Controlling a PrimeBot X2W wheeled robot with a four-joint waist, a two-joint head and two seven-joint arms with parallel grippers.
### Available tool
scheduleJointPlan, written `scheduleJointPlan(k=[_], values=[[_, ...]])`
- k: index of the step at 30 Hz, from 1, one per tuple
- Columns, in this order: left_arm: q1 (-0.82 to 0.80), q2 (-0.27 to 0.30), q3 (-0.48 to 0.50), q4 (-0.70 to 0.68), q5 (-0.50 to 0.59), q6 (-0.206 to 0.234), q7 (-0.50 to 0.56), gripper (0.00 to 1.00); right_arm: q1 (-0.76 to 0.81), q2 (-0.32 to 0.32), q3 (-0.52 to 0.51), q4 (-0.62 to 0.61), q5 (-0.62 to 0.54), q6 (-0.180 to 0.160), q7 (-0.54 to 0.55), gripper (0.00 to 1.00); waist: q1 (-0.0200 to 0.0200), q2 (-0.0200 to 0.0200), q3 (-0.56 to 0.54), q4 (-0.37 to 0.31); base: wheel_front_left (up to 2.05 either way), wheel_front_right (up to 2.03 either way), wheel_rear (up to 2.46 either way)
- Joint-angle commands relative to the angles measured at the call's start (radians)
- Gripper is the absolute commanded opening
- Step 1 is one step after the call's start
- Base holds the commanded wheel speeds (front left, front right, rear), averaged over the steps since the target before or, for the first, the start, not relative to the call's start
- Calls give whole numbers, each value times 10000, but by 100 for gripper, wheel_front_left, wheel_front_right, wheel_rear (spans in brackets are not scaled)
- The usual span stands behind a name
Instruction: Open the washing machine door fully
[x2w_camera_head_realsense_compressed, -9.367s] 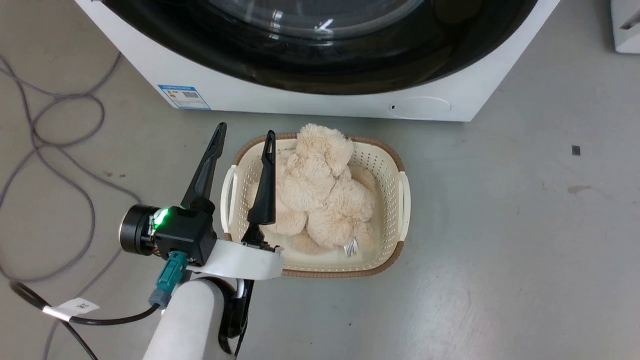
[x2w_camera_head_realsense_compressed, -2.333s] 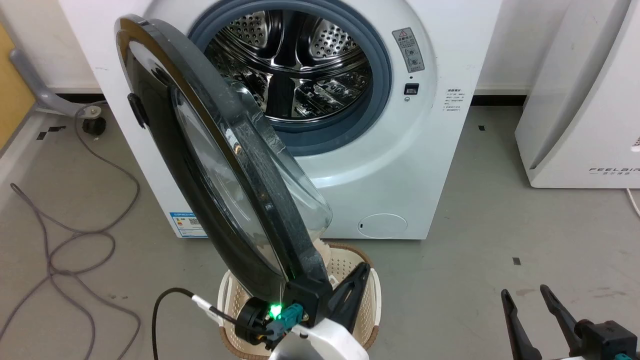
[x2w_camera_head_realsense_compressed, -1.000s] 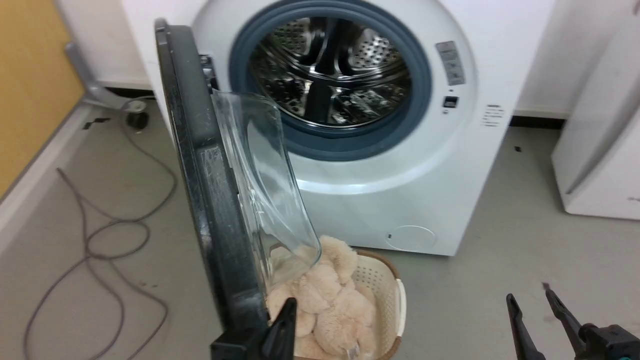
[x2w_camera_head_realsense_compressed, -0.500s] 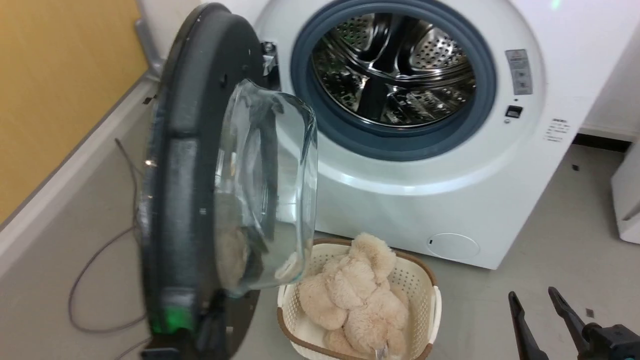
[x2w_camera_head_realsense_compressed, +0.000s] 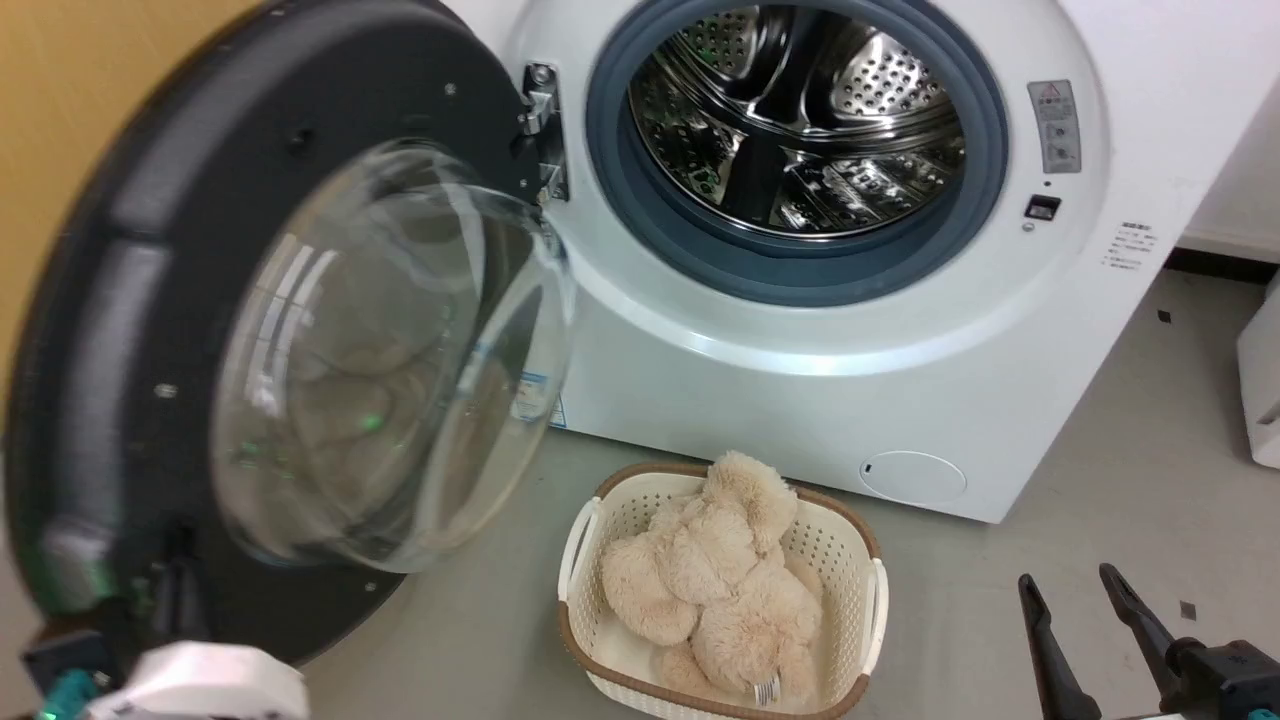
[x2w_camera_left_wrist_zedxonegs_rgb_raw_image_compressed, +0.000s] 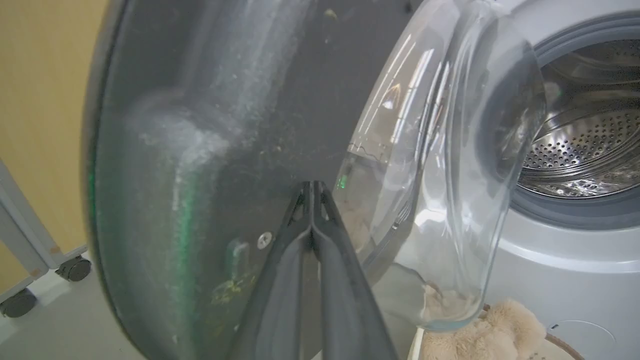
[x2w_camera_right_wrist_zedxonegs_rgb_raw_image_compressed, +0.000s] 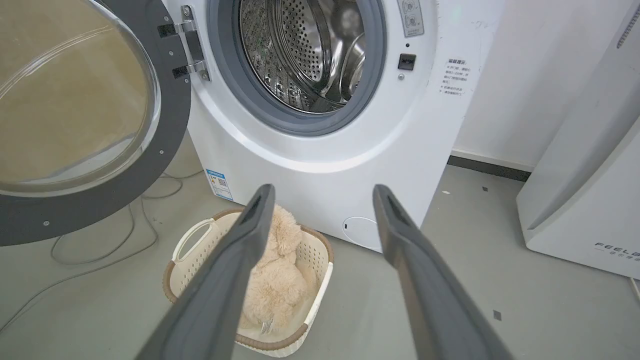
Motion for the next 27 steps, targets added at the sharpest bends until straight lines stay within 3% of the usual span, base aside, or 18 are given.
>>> scheduleJointPlan(k=[1,14,19,26,27], values=[[-282,128,196,259,-97,-81,-125,0,12,34,-22,-87,-60,-9,50,100,0,0,34,-48,0,0,0],[-2104,679,1415,3497,-671,-1062,-590,0,-91,34,-28,-127,-73,-9,165,100,0,0,235,-331,0,0,0],[-2048,350,1559,3709,-440,-1213,-628,0,-92,34,-55,-64,-5,-9,134,100,0,0,188,-407,0,0,0],[-975,-504,1786,2595,172,-1115,-633,0,-66,34,-69,80,78,-9,16,100,0,0,-44,-418,0,0,0],[-768,-625,1785,2412,249,-1073,-634,7,-79,34,-57,99,84,-9,0,100,0,0,-83,-433,0,0,0]])
